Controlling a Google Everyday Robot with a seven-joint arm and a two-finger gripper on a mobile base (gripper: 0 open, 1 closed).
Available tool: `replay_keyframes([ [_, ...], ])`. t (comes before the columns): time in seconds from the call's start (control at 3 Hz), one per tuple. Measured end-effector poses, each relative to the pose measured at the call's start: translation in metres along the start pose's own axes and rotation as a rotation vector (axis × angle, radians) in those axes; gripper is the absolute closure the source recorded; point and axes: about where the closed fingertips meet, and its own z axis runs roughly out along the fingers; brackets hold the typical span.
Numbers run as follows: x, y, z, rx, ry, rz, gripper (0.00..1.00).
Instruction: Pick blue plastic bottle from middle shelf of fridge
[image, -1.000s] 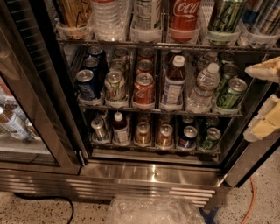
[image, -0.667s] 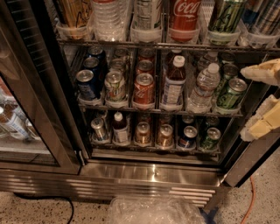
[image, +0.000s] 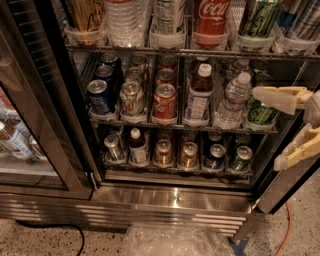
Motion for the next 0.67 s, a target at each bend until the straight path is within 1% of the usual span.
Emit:
replay_keyframes([
  [0.33,-0.0257,0.0005,0.0108,-0.036,-0.131,-0.001,0.00],
  [0.67,-0.0255,0.0004,0.0103,-0.034,-0.129,-0.001,0.00],
])
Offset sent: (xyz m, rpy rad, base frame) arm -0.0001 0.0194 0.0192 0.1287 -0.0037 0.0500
